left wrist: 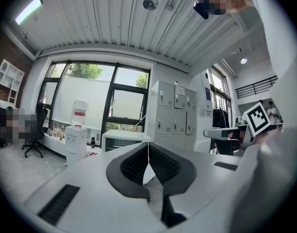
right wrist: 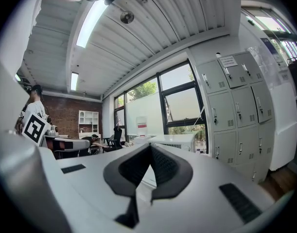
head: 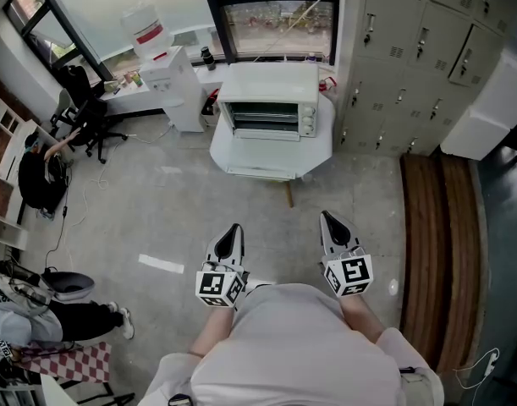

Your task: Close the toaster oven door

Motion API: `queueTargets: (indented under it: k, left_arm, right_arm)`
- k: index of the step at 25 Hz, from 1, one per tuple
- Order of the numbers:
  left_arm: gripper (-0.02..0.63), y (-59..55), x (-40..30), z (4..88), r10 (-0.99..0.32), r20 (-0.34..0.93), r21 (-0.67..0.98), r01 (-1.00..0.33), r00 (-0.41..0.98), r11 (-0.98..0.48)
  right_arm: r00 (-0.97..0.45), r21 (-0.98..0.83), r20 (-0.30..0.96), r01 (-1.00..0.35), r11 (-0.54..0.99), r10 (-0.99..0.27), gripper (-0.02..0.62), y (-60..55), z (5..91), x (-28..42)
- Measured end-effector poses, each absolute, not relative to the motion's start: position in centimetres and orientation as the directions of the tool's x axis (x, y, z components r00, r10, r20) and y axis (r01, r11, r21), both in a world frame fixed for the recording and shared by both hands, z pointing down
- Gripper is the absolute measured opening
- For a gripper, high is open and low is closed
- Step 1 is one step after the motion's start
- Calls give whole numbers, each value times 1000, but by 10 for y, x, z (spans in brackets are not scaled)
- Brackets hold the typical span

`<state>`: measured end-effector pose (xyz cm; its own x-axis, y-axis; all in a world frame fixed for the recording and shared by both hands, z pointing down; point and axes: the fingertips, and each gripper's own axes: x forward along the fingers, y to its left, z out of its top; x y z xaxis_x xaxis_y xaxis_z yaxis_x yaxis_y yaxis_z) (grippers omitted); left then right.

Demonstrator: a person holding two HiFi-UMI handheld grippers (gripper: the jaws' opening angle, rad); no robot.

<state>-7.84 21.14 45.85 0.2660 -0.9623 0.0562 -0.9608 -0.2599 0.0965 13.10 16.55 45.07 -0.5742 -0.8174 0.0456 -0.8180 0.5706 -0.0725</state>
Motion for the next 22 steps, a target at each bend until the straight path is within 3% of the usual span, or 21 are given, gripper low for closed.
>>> queueTargets:
  k: [22]
  left_arm:
    - [21,183,-76,455,-967,30,97,-964,252,-248]
  right_arm:
    - [-608,-70,37,-793,605,-793,8,134,452,127]
